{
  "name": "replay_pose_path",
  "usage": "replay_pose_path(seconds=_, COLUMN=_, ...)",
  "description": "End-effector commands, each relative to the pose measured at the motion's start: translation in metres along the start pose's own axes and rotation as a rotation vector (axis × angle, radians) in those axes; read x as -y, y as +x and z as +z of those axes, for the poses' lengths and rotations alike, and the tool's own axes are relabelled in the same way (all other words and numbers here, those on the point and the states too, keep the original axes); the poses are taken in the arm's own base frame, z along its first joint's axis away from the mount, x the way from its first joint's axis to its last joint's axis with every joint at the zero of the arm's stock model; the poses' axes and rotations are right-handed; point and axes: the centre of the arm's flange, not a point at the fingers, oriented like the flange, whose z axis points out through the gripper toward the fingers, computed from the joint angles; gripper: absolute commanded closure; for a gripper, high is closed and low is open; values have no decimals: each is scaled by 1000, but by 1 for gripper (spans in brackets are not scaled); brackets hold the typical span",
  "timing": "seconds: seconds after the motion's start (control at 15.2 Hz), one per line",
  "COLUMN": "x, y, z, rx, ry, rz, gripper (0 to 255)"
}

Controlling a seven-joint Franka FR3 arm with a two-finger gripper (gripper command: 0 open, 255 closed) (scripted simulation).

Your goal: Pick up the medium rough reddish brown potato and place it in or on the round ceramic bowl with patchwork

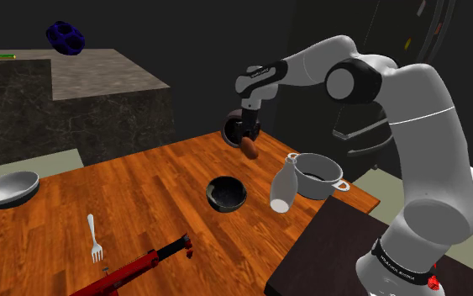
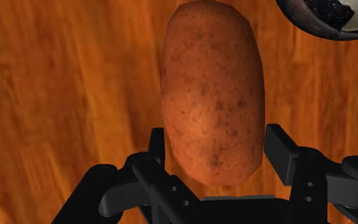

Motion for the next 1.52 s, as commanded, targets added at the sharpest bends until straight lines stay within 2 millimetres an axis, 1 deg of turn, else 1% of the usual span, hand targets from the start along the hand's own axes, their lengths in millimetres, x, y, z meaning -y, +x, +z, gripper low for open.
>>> replay_pose_path(seconds=0.0, x=0, y=-1, z=-10, rx=0, ry=0, rz=0, gripper=255)
replay_pose_path(seconds=0.13, x=2, y=-3, z=-18, rx=0, ry=0, rz=0, gripper=255)
replay_pose_path(seconds=1.25, x=191, y=-120, z=13, rx=0, ry=0, rz=0, gripper=255)
replay_pose_path(seconds=1.45, x=189, y=-118, z=29, rx=0, ry=0, rz=0, gripper=255)
